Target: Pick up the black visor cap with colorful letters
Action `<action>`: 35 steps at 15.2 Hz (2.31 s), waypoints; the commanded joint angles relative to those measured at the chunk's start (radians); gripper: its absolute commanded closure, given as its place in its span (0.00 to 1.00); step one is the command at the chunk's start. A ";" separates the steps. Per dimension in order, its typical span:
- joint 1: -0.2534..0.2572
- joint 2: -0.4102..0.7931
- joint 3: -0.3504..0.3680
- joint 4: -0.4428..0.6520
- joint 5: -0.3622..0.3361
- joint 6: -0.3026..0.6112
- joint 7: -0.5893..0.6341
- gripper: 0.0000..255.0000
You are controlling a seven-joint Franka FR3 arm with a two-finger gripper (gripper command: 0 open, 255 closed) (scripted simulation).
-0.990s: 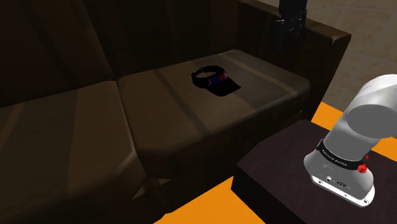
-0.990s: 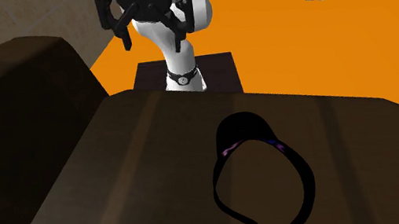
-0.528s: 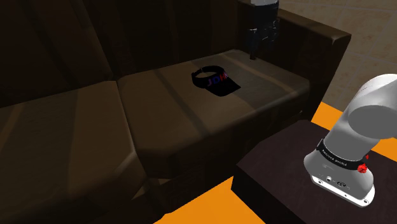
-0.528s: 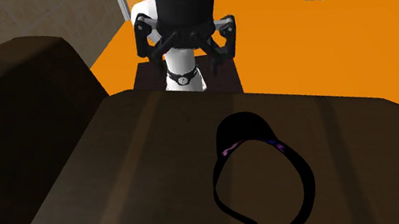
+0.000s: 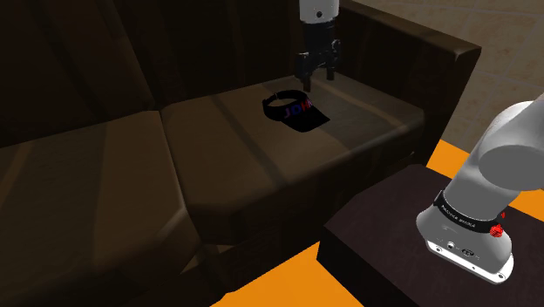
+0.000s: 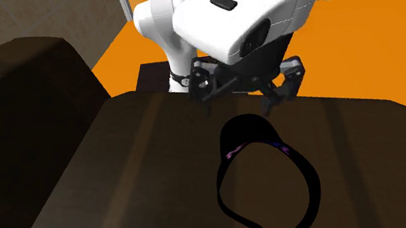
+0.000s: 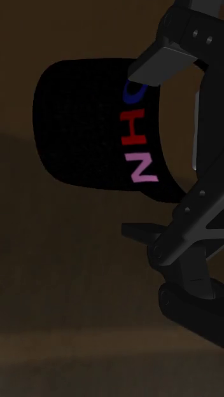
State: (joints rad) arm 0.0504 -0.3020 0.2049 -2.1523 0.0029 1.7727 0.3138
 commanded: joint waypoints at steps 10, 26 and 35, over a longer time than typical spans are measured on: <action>0.057 0.382 0.095 0.331 -0.056 0.077 0.166 0.00; 0.063 0.423 0.096 0.276 -0.069 0.173 0.182 1.00; 0.062 0.410 0.097 0.326 -0.064 0.110 0.177 1.00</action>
State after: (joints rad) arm 0.1150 0.1139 0.3031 -1.8349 -0.0629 1.8970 0.4952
